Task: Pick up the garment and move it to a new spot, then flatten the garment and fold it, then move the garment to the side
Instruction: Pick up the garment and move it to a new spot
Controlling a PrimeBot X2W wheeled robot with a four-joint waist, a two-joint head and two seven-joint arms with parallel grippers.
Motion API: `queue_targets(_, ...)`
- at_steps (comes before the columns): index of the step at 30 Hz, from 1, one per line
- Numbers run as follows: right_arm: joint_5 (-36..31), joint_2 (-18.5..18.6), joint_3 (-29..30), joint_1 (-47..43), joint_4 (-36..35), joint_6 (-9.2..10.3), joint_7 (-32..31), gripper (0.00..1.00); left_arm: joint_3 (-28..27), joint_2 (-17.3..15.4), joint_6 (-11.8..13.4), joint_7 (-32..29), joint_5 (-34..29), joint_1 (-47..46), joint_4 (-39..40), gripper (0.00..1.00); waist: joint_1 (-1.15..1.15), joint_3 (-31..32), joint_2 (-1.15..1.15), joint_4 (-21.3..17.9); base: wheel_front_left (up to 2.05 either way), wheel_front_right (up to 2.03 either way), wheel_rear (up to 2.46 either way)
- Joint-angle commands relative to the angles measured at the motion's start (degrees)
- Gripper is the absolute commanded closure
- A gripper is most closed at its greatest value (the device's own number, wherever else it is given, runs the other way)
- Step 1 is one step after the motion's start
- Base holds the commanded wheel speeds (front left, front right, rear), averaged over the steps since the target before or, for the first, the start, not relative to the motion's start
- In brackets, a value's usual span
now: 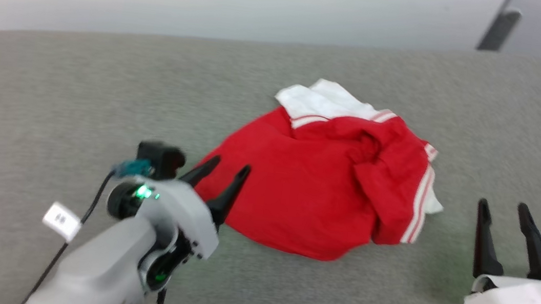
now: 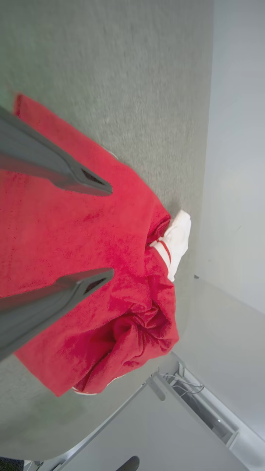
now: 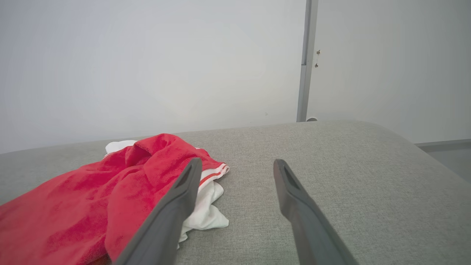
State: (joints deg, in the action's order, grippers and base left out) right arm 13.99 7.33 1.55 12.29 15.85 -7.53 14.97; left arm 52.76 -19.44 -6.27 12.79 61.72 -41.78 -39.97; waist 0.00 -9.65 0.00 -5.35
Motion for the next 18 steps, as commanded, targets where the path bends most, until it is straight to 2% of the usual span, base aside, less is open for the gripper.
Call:
queue_targets(1,0.03,0.4,0.57,-1.1,0.05,0.08,0.29,0.0,-0.57,-0.14,0.38,0.94,-0.38,1.32,-0.08,0.0,0.0,3.87,0.0,4.65,0.0,0.0,0.0)
queue_targets(4,0.49,0.86,1.82,-2.52,-0.2,0.08,0.28,0.0,-3.53,-0.59,0.74,2.25,-0.83,4.81,0.32,0.0,0.0,4.62,0.0,6.53,0.0,0.0,0.0)
queue_targets(6,0.76,1.19,2.81,-3.27,-0.61,0.08,0.28,0.0,-7.7,-1.2,1.11,2.43,-3.06,6.13,2.57,0.0,0.0,4.62,0.0,7.76,0.0,0.0,0.0)
queue_targets(13,0.63,2.43,6.87,-5.52,-1.61,0.08,0.29,0.0,-23.14,-2.52,3.86,2.33,-16.6,18.26,10.97,0.0,0.0,4.9,0.0,9.77,0.0,0.0,0.0)
queue_targets(18,0.15,3.06,7.46,-6.82,-2.51,0.08,0.28,0.0,-32.91,-1.77,6.47,2.33,-28.1,28.27,17.58,0.0,0.0,5.82,0.0,9.41,0.0,0.0,0.0)
